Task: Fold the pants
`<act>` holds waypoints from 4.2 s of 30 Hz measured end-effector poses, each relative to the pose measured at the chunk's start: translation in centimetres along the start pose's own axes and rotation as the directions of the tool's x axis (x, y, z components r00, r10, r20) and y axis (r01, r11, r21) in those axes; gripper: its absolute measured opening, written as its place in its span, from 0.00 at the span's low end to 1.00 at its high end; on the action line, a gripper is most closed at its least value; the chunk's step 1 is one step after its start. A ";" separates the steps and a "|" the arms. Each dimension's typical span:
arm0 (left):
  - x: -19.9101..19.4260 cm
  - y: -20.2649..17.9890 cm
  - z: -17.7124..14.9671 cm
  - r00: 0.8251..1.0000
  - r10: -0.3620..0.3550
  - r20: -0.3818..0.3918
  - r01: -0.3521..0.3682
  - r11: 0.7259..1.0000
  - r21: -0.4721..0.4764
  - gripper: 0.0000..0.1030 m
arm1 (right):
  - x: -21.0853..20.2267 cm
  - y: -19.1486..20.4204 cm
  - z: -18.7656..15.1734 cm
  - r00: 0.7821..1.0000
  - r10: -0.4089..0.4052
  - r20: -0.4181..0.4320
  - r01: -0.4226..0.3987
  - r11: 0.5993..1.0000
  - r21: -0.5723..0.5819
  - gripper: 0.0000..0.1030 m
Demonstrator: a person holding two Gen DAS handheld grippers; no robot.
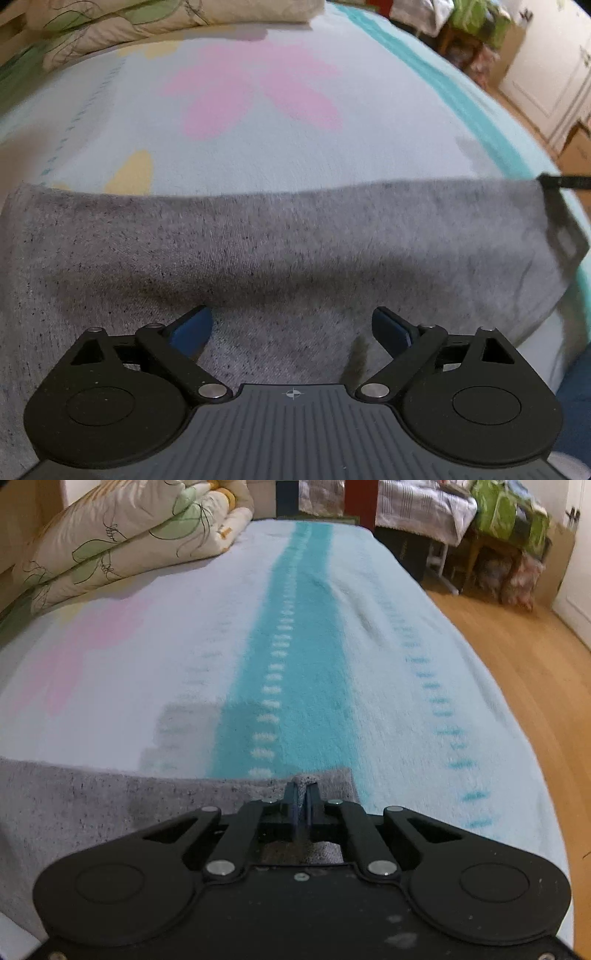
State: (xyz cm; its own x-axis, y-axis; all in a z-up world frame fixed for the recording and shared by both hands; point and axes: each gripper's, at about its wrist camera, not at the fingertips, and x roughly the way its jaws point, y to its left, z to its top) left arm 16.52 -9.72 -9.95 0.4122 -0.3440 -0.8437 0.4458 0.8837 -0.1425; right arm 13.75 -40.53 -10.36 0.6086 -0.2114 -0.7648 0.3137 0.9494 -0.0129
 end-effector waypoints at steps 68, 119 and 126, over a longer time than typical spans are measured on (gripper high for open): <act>5.8 -11.8 3.9 0.994 -0.101 -0.033 0.105 0.986 0.128 0.91 | -5.7 -10.6 -9.5 0.949 0.310 -0.055 -0.252 0.851 0.460 0.41; 4.9 -8.7 4.2 1.000 0.009 -0.015 -0.007 0.991 0.131 0.82 | -8.0 -3.8 -0.2 0.904 0.369 0.217 -0.428 0.803 0.414 0.12; 3.0 -8.9 4.0 0.999 -0.053 -0.010 0.054 0.990 0.129 0.81 | -8.7 -3.3 0.7 0.894 0.383 0.231 -0.446 0.804 0.394 0.12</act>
State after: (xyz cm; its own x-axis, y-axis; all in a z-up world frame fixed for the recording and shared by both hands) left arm 16.98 -19.93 -9.16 0.3795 -0.3872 -0.8403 0.5662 0.8155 -0.1200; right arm 7.91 -42.03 -3.23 0.8331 0.1210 -0.5398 0.2674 0.7661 0.5845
